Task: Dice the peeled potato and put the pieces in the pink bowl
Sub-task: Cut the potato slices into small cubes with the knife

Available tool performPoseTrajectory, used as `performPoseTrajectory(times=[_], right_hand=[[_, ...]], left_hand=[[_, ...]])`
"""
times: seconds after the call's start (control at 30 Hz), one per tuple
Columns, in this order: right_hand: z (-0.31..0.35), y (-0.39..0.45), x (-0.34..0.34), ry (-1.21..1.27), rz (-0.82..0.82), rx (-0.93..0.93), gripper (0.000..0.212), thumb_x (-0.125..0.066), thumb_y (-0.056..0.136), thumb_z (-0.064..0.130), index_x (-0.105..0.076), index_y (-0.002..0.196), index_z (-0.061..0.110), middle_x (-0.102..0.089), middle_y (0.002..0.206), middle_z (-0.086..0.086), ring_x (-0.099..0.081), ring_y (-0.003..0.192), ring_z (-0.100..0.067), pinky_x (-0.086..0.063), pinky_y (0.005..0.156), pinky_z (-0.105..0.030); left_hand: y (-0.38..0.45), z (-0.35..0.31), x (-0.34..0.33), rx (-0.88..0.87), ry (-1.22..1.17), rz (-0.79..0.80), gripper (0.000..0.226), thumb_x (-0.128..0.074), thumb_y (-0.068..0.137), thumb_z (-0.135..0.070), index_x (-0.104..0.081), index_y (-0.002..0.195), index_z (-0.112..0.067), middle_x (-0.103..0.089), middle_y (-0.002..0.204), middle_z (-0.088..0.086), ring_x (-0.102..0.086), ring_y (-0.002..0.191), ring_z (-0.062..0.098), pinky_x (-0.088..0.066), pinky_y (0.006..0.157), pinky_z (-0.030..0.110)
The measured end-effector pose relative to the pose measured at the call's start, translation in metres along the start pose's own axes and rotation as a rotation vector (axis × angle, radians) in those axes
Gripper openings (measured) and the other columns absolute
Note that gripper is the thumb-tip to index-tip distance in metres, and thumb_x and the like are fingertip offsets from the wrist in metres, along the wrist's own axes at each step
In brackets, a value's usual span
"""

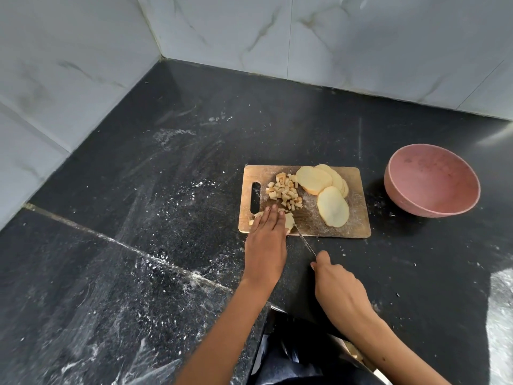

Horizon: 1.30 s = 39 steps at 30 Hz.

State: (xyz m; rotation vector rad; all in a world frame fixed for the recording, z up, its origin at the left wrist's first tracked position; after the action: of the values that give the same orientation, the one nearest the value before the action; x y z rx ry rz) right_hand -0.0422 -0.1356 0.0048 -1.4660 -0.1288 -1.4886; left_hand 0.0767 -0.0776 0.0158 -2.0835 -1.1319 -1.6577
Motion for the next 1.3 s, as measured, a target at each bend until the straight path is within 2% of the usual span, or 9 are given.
performPoseTrajectory(times=[0.17,0.3,0.4,0.5,0.67,0.87,1.03,1.13,1.3], right_hand=[[0.003,0.005,0.007,0.083,-0.027,0.006,0.019,-0.022,0.105,0.03,-0.029,0.095,0.015,-0.06,0.098,-0.012,-0.059,0.093,-0.034,-0.036,0.067,-0.036],[0.006,0.023,0.022,0.136,-0.057,0.023,0.022,-0.026,0.105,0.03,-0.04,0.107,0.013,-0.059,0.093,-0.009,-0.059,0.092,-0.03,-0.038,0.068,-0.036],[0.006,0.022,0.032,0.172,-0.096,0.045,0.023,-0.027,0.104,0.031,-0.043,0.103,0.014,-0.061,0.094,-0.009,-0.059,0.087,-0.027,-0.041,0.068,-0.036],[0.015,0.02,0.031,0.179,-0.099,0.066,0.024,-0.028,0.104,0.03,-0.045,0.109,0.014,-0.061,0.097,-0.009,-0.059,0.093,-0.029,-0.038,0.07,-0.035],[0.029,0.027,0.024,0.107,-0.101,0.075,0.026,-0.028,0.104,0.029,-0.043,0.116,0.012,-0.063,0.105,-0.012,-0.059,0.101,-0.032,-0.037,0.071,-0.035],[0.037,0.038,0.02,0.025,-0.066,0.011,0.015,-0.038,0.099,0.01,-0.039,0.113,0.01,-0.061,0.111,-0.013,-0.06,0.102,-0.032,-0.037,0.069,-0.036],[0.027,0.031,0.012,-0.004,-0.019,0.002,0.016,-0.032,0.103,0.015,-0.037,0.117,0.011,-0.061,0.112,-0.013,-0.059,0.102,-0.032,-0.037,0.069,-0.036],[0.017,0.019,0.004,0.007,0.017,-0.026,0.009,-0.029,0.103,0.016,-0.034,0.11,0.013,-0.061,0.111,-0.013,-0.059,0.102,-0.033,-0.036,0.069,-0.035],[0.027,0.032,0.008,-0.001,-0.016,-0.021,0.019,-0.033,0.101,0.011,-0.036,0.12,0.011,-0.061,0.113,-0.014,-0.06,0.103,-0.032,-0.037,0.07,-0.036]], left_hand=[[0.0,0.001,0.0,0.044,-0.053,0.005,0.034,-0.067,0.088,-0.007,-0.064,0.121,-0.002,-0.062,0.127,0.014,-0.058,0.121,0.025,-0.029,0.107,0.039],[0.0,0.005,0.001,0.058,-0.105,0.027,0.036,-0.066,0.089,-0.007,-0.061,0.125,-0.003,-0.057,0.132,0.012,-0.053,0.126,0.022,-0.024,0.112,0.036],[0.0,0.006,0.002,0.027,-0.104,0.035,0.037,-0.066,0.089,-0.008,-0.061,0.125,-0.004,-0.056,0.133,0.013,-0.052,0.127,0.022,-0.023,0.112,0.037],[0.0,0.012,0.002,0.063,-0.128,0.033,0.035,-0.068,0.088,-0.01,-0.064,0.122,-0.004,-0.058,0.13,0.012,-0.054,0.125,0.022,-0.024,0.112,0.034],[-0.001,0.017,0.002,0.101,-0.207,0.059,0.032,-0.065,0.091,-0.014,-0.064,0.122,-0.007,-0.056,0.133,0.009,-0.05,0.128,0.018,-0.021,0.113,0.026],[0.001,0.016,0.002,0.104,-0.223,0.078,0.029,-0.062,0.092,-0.013,-0.065,0.12,-0.008,-0.056,0.133,0.006,-0.049,0.129,0.014,-0.019,0.113,0.023],[0.002,0.016,0.002,0.116,-0.214,0.111,0.031,-0.059,0.095,-0.014,-0.06,0.126,-0.009,-0.052,0.137,0.005,-0.045,0.132,0.013,-0.015,0.114,0.022],[0.003,0.016,0.001,0.107,-0.206,0.127,0.033,-0.054,0.098,-0.017,-0.056,0.13,-0.009,-0.047,0.141,0.004,-0.04,0.136,0.013,-0.009,0.115,0.019],[0.004,0.017,0.0,0.084,-0.2,0.134,0.033,-0.052,0.099,-0.016,-0.055,0.131,-0.011,-0.045,0.143,0.002,-0.037,0.137,0.011,-0.005,0.114,0.016]])
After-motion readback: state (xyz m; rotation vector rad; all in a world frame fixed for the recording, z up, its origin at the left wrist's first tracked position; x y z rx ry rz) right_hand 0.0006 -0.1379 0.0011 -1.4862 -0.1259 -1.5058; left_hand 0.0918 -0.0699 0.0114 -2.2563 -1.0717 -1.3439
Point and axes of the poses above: each hand's wrist, its own y-axis towards the middle knuckle, its own x-axis out of the back of the hand, z = x × y, the point moved 9 cm from there along y, towards the middle knuckle
